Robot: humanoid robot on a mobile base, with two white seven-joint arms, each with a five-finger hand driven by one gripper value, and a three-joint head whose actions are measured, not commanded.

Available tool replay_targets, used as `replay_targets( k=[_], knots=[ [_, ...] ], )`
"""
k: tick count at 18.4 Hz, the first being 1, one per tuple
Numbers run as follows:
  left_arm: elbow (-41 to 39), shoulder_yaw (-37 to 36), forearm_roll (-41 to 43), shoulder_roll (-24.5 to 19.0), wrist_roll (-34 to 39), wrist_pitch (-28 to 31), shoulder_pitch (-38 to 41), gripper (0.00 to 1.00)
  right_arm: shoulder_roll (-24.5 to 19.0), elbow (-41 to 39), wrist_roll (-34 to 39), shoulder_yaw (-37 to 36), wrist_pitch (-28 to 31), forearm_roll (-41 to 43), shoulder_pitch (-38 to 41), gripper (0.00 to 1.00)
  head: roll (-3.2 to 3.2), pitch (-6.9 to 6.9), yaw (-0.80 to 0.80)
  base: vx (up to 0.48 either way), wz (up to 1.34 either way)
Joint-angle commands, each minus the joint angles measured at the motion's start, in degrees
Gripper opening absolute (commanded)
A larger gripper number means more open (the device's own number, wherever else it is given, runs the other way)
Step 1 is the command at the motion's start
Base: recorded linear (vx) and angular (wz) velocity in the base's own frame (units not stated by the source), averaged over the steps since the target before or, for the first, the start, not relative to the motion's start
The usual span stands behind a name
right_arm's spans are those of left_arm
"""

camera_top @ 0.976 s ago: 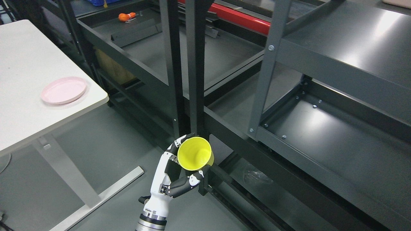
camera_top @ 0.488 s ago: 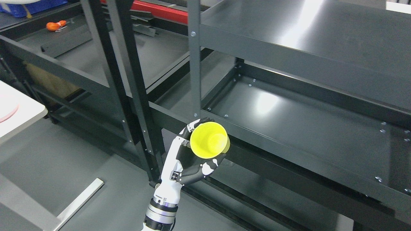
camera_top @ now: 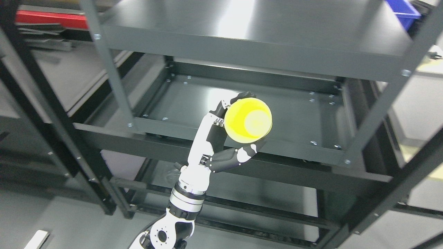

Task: Place yellow IKEA cup on middle right shelf
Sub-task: 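Raise the yellow cup with the left hand up to the shelf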

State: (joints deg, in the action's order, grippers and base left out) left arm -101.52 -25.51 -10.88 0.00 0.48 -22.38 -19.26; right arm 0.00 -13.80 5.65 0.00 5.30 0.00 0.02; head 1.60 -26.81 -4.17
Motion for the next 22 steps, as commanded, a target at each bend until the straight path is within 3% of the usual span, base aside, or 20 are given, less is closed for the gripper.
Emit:
replay_targets(
  k=[1,8,17,22],
  knots=[
    [-0.2,-1.9,0.1,-1.0,0.1,-0.2,-0.3,0.01,1.0,0.0,-12.3,1.0,0.0,1.4,0.5,0.99,0.0,0.0,0.0,-0.059,-0.57],
    [-0.2,4.4,0.2,-1.0,0.2,-2.4,-1.4,0.01,1.0,0.0,-12.3,1.0,0.0,1.4,0.6,0.99,0.0,0.0,0.0,0.011,-0.23],
    [-0.3,-1.0,0.2,-1.0,0.0,-5.2,-9.5,0.01,1.0,0.0,-12.3,1.0,0.0,1.4,0.6,0.99,0.0,0.0,0.0,0.079,-0.16],
    [-0.3,-5.6,0.2,-1.0,-0.2,-8.2,-10.2,0.01,1.0,0.0,-12.3,1.0,0.0,1.4,0.6,0.99,0.0,0.0,0.0,0.095,-0.05]
  ],
)
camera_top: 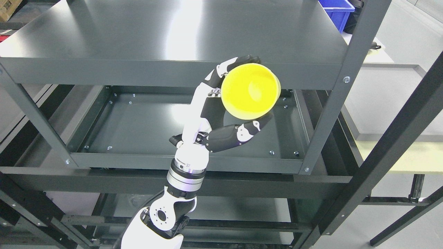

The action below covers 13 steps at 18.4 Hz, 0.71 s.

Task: Place yellow IKEA cup on middle right shelf
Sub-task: 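Raise the yellow cup with the left hand up to the shelf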

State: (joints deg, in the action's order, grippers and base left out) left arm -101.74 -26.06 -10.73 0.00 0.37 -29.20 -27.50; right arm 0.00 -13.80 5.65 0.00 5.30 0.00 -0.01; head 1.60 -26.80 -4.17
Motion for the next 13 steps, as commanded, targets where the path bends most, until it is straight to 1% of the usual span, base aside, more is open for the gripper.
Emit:
replay_targets(
  k=[1,5,9,13],
  knots=[
    [0.0,-6.0,0.0,-1.0,-0.1,-1.9,-2.4,0.01,1.0,0.0,-12.3,1.0,0.0,1.4,0.6,0.99,0.0,0.0,0.0,0.083,0.0],
    [0.0,-8.5,0.0,-1.0,-0.1,-2.6,-3.3,0.01,1.0,0.0,-12.3,1.0,0.0,1.4,0.6,0.99,0.0,0.0,0.0,0.059,0.0],
    [0.0,-9.1,0.0,-1.0,-0.1,-3.8,-3.4,0.01,1.0,0.0,-12.3,1.0,0.0,1.4,0.5,0.99,0.0,0.0,0.0,0.083,0.02],
    [0.0,-10.1,0.0,-1.0,0.0,-5.0,-5.1,0.01,1.0,0.0,-12.3,1.0,0.0,1.4,0.6,0.99,0.0,0.0,0.0,0.068,0.08]
  ],
)
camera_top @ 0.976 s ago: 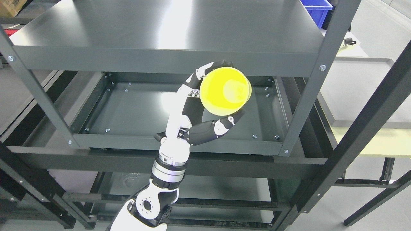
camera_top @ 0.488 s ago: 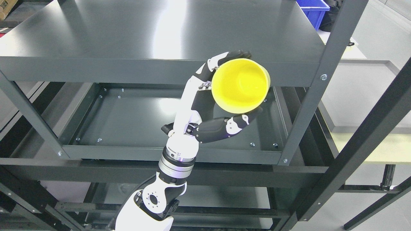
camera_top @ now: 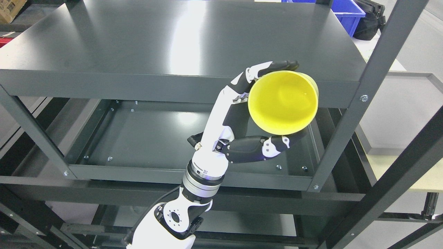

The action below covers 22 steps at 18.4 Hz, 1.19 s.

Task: Place yellow IKEA cup on middle right shelf
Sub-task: 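Raise the yellow cup with the left hand up to the shelf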

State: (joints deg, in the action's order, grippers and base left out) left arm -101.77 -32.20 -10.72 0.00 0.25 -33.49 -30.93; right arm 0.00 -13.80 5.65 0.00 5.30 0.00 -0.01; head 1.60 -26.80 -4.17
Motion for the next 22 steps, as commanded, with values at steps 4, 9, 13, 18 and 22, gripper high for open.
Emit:
replay_targets(
  k=[4,9,13,18,22],
  knots=[
    [0.0,-7.0,0.0,-1.0,0.1,-1.8,-1.7,0.01,1.0,0.0,-12.3,1.0,0.0,1.4,0.6,0.99,0.0,0.0,0.0,0.026,0.04],
    [-0.1,-4.6,0.0,-1.0,0.1,-3.3,-2.1,0.01,1.0,0.0,-12.3,1.0,0.0,1.4,0.6,0.99,0.0,0.0,0.0,-0.012,0.0],
    [-0.1,0.9,0.0,-1.0,0.2,-3.2,-6.3,0.0,1.0,0.0,-12.3,1.0,0.0,1.4,0.6,0.99,0.0,0.01,0.0,-0.009,0.0],
    [-0.1,1.0,0.0,-1.0,0.4,-2.3,-11.2,0.0,1.0,0.0,-12.3,1.0,0.0,1.4,0.6,0.99,0.0,0.01,0.0,-0.053,0.0],
    [0.0,4.3,-0.1,-1.0,0.7,-0.3,-12.0,0.0,1.0,0.0,-12.3,1.0,0.0,1.4,0.5,0.99,0.0,0.01,0.0,-0.095,0.0]
  ],
)
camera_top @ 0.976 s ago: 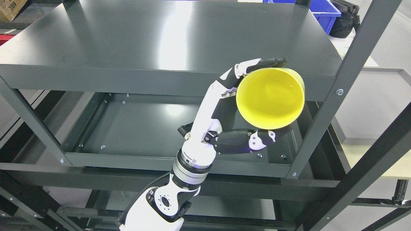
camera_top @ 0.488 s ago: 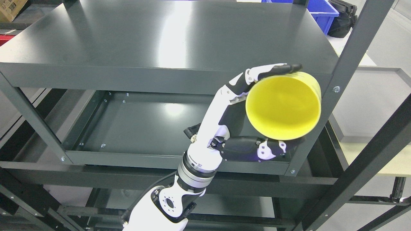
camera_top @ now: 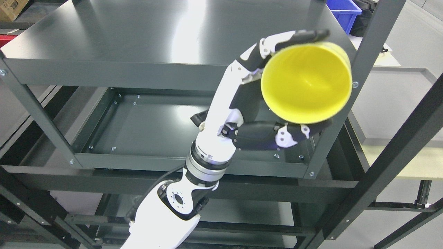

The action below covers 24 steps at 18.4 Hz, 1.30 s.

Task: Place yellow IKEA cup on middle right shelf
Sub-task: 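Reach the left hand onto the shelf and set the cup down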

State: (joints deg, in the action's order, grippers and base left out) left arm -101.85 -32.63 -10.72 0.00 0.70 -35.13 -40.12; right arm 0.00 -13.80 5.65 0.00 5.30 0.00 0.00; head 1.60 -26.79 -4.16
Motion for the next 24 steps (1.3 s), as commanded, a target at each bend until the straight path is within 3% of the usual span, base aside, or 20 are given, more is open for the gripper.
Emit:
replay_targets(
  k=[1,9,13,24],
  knots=[
    [0.1,6.2,-0.1,-1.0,0.3,2.4,-2.7,0.0,1.0,0.0,-12.3,1.0,0.0,1.4,0.6,0.99,0.0,0.0,0.0,-0.091,0.02],
    [0.1,18.2,-0.1,-1.0,0.4,14.0,-5.7,0.0,1.0,0.0,-12.3,1.0,0.0,1.4,0.6,0.99,0.0,0.0,0.0,-0.027,0.0],
    [0.1,19.8,-0.1,-1.0,1.7,23.0,-9.4,0.0,1.0,0.0,-12.3,1.0,0.0,1.4,0.6,0.99,0.0,0.0,0.0,0.011,0.06],
    [0.4,22.3,-0.4,-1.0,16.0,45.6,-11.7,0.0,1.0,0.0,-12.3,1.0,0.0,1.4,0.6,0.99,0.0,0.0,0.0,-0.003,-0.01]
  ],
)
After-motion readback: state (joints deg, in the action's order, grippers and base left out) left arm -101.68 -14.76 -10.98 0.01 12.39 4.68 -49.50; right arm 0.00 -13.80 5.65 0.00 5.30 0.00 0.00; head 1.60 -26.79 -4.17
